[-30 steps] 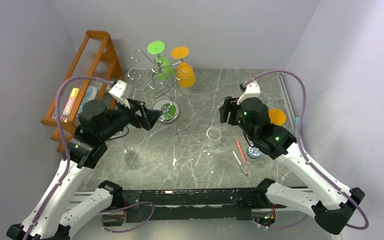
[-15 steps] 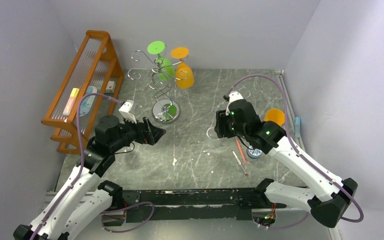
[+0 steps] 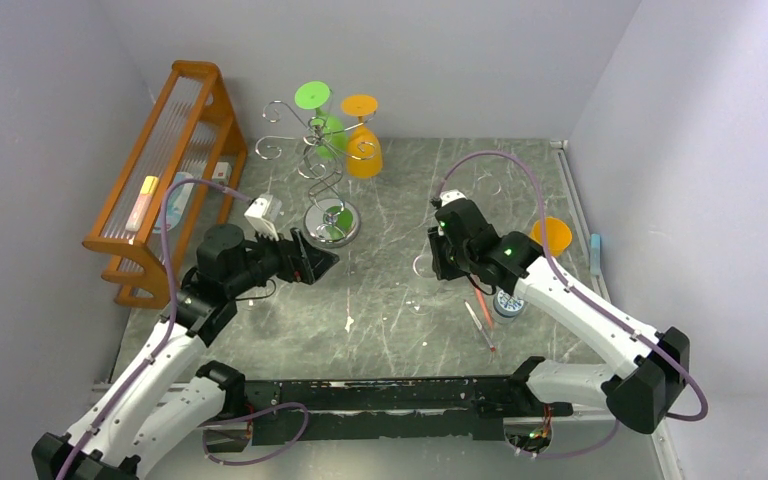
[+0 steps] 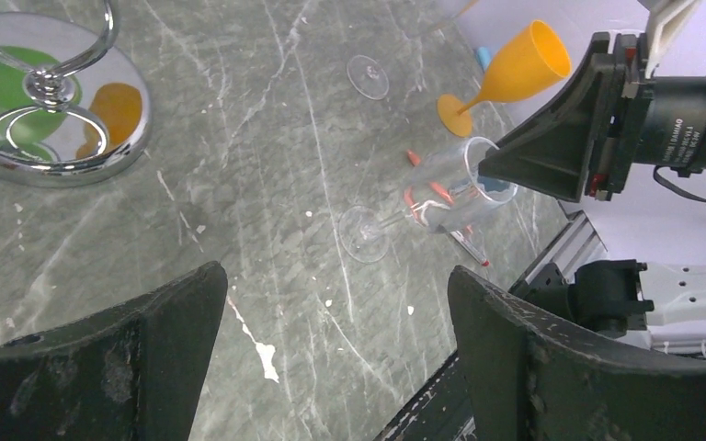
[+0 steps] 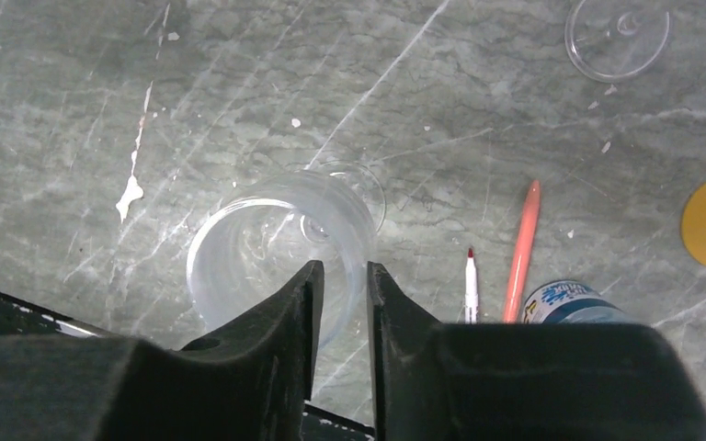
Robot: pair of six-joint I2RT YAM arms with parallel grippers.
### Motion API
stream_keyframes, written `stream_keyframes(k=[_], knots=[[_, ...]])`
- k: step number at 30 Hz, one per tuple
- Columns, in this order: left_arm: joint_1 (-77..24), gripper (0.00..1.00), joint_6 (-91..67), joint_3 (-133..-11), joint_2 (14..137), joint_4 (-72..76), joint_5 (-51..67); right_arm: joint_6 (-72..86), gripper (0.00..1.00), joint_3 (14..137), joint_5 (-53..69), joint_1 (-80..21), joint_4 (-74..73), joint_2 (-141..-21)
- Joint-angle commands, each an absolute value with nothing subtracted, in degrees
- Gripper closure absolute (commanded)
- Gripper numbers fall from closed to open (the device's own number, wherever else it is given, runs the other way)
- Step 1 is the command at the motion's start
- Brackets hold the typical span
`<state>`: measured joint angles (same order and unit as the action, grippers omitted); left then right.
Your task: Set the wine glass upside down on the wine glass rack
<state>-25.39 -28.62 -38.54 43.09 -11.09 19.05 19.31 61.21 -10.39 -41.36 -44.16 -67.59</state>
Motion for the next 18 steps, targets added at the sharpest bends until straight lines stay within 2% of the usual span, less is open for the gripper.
stream_keyframes(k=[1,6,13,18], knots=[[-25.2,0.07,-28.4,-38.3,44.1,-8.4,23.5,19.1,0.78,61.8,-11.7,-41.7,-45.1,-68.2],[-25.3,0.08,-28.1,-38.8,44.8,-9.3,23.8,19.2,0.99,62.3,-12.3,-41.9,-44.4,-68.3],[-25.3,0.08,-35.2,-42.3,45.1,-16.2,15.7,19.6,1.00,61.9,-12.1,-42.3,-38.7,-64.9],[-25.3,0.07,-46.0,-43.5,45.5,-19.7,12.8,21.5,1.00,56.3,-11.3,-42.4,-25.4,-59.1]])
